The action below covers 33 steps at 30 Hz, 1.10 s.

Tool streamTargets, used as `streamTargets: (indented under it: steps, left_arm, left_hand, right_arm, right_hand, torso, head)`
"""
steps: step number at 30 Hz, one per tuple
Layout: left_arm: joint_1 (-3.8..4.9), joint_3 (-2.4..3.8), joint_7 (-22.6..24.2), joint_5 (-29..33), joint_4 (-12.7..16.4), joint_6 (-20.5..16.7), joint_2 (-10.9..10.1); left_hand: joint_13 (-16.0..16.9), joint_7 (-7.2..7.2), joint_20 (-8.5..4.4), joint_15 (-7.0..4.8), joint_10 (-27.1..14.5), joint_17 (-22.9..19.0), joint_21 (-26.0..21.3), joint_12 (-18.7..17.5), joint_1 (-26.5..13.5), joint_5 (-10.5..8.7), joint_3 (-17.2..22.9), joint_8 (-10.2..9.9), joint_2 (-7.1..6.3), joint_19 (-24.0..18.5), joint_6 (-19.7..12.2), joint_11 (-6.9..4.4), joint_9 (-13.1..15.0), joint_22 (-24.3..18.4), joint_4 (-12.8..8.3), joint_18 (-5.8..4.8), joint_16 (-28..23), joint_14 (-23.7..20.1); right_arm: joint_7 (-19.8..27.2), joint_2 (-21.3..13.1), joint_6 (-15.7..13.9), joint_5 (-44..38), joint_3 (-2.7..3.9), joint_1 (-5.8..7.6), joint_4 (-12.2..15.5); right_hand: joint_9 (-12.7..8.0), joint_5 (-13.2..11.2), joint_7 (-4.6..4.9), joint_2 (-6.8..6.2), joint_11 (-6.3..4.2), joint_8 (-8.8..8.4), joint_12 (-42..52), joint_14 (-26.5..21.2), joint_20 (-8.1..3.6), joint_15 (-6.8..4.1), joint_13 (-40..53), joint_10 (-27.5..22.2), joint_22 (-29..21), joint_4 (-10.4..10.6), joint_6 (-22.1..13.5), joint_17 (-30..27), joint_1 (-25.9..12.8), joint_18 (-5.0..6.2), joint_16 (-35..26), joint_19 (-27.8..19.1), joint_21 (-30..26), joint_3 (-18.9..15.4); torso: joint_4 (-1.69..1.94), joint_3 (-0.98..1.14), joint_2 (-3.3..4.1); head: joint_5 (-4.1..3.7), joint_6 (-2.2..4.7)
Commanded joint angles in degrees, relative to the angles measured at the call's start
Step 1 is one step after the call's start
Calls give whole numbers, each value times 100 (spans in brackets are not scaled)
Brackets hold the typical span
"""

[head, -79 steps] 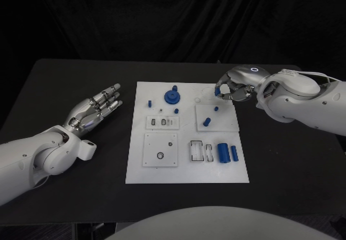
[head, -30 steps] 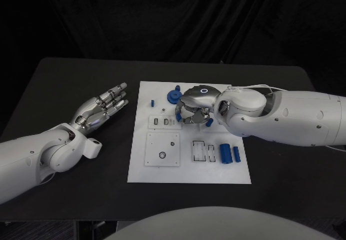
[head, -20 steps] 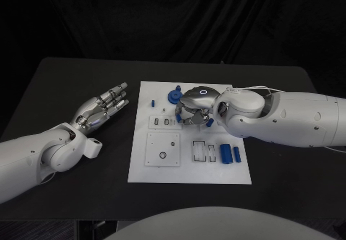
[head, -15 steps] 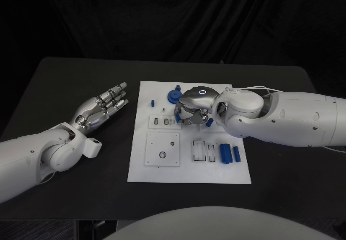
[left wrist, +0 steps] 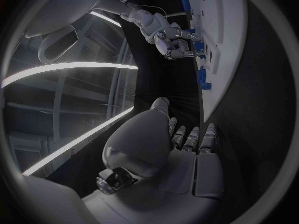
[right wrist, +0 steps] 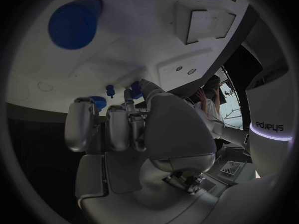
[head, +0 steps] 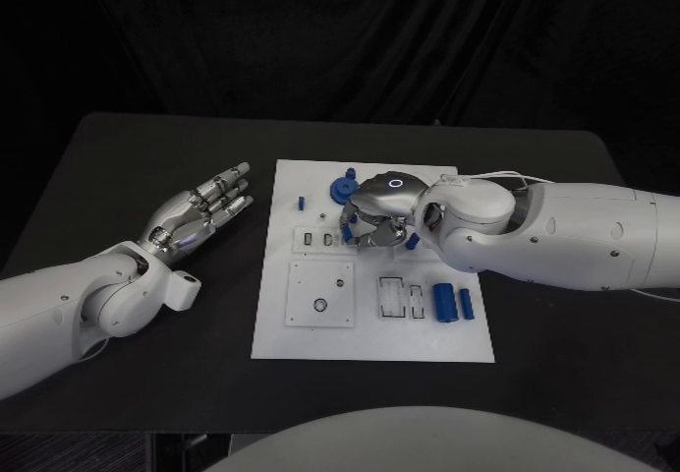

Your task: Assemble the parts on the task board

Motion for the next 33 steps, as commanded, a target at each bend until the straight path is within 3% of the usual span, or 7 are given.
streamTargets:
  steps: [1, 13, 23, 25, 28, 30, 33]
  left_arm:
    - [-7, 4, 397, 0, 0, 48, 10]
    - [-7, 4, 384, 0, -34, 47, 7]
    - [-7, 4, 402, 0, -30, 6, -3]
    - [-7, 4, 413, 0, -17, -56, -16]
    - [-5, 5, 442, 1, 18, -200, -47]
    - [-3, 5, 464, 1, 55, -284, -75]
    - [10, 6, 498, 1, 134, -435, -133]
  left_hand:
    - [4, 2, 45, 21, 8, -4, 31, -8, 17, 9, 35, 23, -2, -2, -16, 30, 2, 5, 3, 58, -6, 10]
    - [4, 2, 45, 21, 8, -4, 31, -8, 17, 9, 35, 23, -2, -2, -16, 30, 2, 5, 3, 58, -6, 10]
    - [2, 5, 44, 18, 1, -6, 30, -10, 14, 8, 41, 22, 1, -4, -17, 26, 1, 5, 5, 58, -7, 5]
    - [-3, 17, 37, -5, -15, -13, 22, -14, 14, 11, 52, 24, 1, -15, -8, 20, 3, 0, 6, 57, -15, -17]
    - [-6, 62, -38, -165, -29, -19, -22, -17, 21, 23, 111, 28, 6, -78, 20, 10, 6, -22, 14, 57, -21, -33]
    - [-6, 90, -72, -227, -28, -19, -37, -17, 20, 24, 141, 35, 16, -100, 64, 3, 11, -29, 33, 57, -21, -33]
    - [-3, 126, -93, -276, -17, -19, -38, -14, 4, 11, 154, 45, 16, -101, 130, -4, 18, -28, 72, 59, -21, -33]
  right_arm:
    - [-101, 16, 115, -42, -16, -40, -18]
    - [-130, 19, 66, -42, -16, -49, -25]
    - [-73, -9, -250, -42, -15, -50, -6]
    - [-34, -37, -429, -42, -15, -50, 17]
    - [49, -124, -756, -42, -14, -48, 93]
    - [95, -191, -921, -42, -13, -44, 155]
    - [186, -329, -1222, -42, -12, -11, 278]
  right_hand:
    - [2, -288, 11, -13, 12, -58, 15, 387, 21, -9, 1506, 617, 749, 26, -76, 556, -121, 31, -26, 27, -24, -86]
    - [-78, -554, 22, -44, 22, -125, 15, 387, 29, 1, 1506, 617, 751, 22, -436, 551, -211, 37, -36, 26, -67, -195]
    - [-252, -1132, 40, -98, 39, -120, 15, 385, 41, 14, 1506, 617, 769, 115, -992, 538, -399, 38, -56, 35, -104, -444]
    - [-343, -1212, 41, -166, 42, -131, 7, 384, 43, 17, 1499, 608, 769, 209, -1254, 534, -490, 42, -62, 31, -130, -543]
    - [-484, -1221, 17, -262, 26, -136, -18, 384, 34, 4, 1475, 579, 775, 352, -1620, 538, -543, 43, -60, 32, -140, -598]
    - [-775, -1220, -37, -378, -16, -170, -40, 385, 7, -30, 1455, 554, 782, 564, -2319, 544, -539, 44, -56, 33, -148, -592]
    - [-937, -1222, -53, -488, -35, -186, -64, 386, -16, -46, 1434, 528, 794, 807, -2644, 551, -505, 41, -51, 38, -145, -583]
  torso:
    - [0, -2, -1]
    - [0, -1, 1]
    - [-1, -1, 1]
    - [0, 0, 1]
    - [-6, 1, -1]
    - [-5, 0, -1]
    - [-7, 2, 0]
  head:
    - [4, 0]
    - [5, 0]
    - [16, 0]
    - [7, 0]
    - [28, 15]
    - [29, 71]
    - [51, 162]
